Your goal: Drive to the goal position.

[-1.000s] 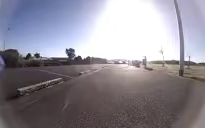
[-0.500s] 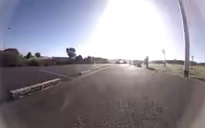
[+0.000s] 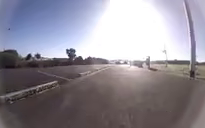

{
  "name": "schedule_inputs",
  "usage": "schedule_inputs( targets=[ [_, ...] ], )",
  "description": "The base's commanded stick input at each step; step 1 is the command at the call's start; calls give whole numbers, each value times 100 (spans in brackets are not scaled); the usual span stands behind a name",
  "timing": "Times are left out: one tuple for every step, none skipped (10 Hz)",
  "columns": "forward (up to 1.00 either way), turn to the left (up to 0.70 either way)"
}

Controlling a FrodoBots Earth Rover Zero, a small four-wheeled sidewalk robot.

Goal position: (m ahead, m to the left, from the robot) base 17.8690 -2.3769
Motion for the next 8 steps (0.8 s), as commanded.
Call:
schedule_inputs(
  targets=[
    [70, -35],
    [70, -35],
    [70, -35],
    [70, -35],
    [70, -35],
    [70, -35],
    [70, -35],
    [70, -35]
  ],
)
